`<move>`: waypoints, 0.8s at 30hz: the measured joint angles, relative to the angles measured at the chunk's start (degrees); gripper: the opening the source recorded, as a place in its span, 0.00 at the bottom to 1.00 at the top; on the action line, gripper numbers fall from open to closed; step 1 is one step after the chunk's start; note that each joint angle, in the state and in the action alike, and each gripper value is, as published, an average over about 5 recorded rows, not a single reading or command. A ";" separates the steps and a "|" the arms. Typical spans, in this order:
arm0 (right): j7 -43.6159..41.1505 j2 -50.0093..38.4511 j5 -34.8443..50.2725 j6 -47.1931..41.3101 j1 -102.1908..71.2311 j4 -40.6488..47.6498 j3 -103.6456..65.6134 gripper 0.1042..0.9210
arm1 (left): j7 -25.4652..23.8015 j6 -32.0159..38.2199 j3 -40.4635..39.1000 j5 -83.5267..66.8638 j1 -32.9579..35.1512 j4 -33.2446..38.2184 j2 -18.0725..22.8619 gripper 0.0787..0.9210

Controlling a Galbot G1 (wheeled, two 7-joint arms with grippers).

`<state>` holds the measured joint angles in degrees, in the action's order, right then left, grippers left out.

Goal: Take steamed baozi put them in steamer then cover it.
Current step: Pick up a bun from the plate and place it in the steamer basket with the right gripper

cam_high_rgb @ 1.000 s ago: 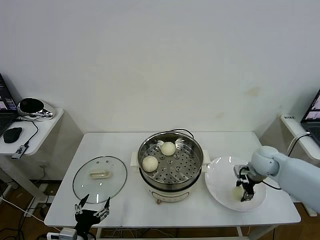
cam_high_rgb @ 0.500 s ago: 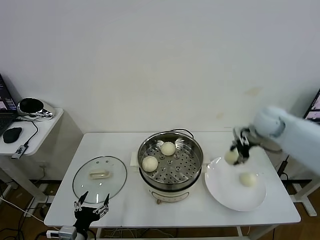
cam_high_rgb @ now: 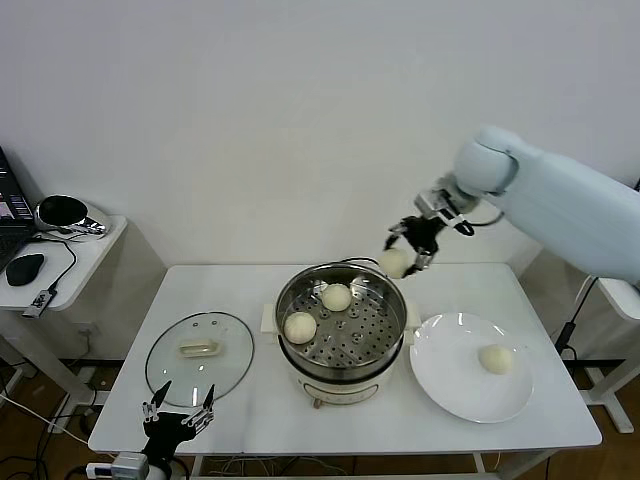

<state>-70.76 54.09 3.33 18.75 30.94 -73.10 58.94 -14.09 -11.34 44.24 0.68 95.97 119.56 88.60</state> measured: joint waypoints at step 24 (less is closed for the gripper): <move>7.06 7.27 -14.84 25.06 -1.10 -7.52 6.21 0.66 | 0.04 0.08 0.62 -0.53 0.36 0.80 1.12 0.88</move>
<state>-63.70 61.37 -11.51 43.80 29.84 -80.61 65.15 -14.06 -11.26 44.86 0.15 96.34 120.36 89.72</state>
